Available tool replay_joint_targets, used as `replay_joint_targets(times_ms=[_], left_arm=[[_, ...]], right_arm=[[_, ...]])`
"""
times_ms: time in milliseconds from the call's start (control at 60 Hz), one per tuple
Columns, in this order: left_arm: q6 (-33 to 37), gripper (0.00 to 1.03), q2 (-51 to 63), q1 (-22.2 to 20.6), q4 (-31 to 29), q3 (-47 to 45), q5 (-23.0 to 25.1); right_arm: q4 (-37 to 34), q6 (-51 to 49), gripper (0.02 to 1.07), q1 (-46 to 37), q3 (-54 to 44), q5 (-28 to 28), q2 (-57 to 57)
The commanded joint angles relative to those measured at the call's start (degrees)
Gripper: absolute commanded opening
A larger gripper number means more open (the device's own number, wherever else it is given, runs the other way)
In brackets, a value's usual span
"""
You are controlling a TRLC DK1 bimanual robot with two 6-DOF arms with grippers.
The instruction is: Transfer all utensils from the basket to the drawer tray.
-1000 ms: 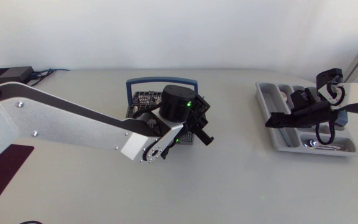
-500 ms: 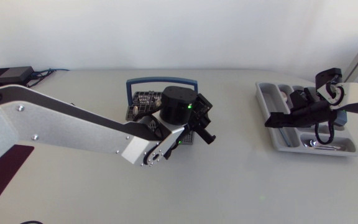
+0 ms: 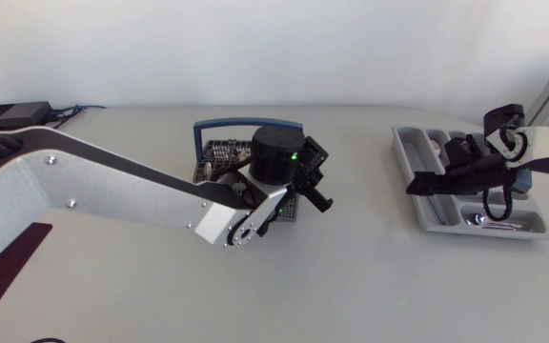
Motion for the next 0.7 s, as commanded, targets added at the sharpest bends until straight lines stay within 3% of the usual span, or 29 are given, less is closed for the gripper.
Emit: replay_joint_targets(times_ms=[0,400,683], left_arm=[[1.0,0.04,1.6,0.4,1.0,1.3,-0.5],[0.9,0.04,-5.4,0.9,-0.5,1.1,-0.6],[-2.9,0.04,-14.0,0.8,-7.5,1.9,-0.4]], right_arm=[[0.7,-0.9,0.99,0.5,-0.8,0.5,0.7],[0.2,-1.7,0.99,2.0,-2.8,0.5,-2.6],[-1.0,-1.9,0.99,4.5,-4.8,0.1,-7.9]])
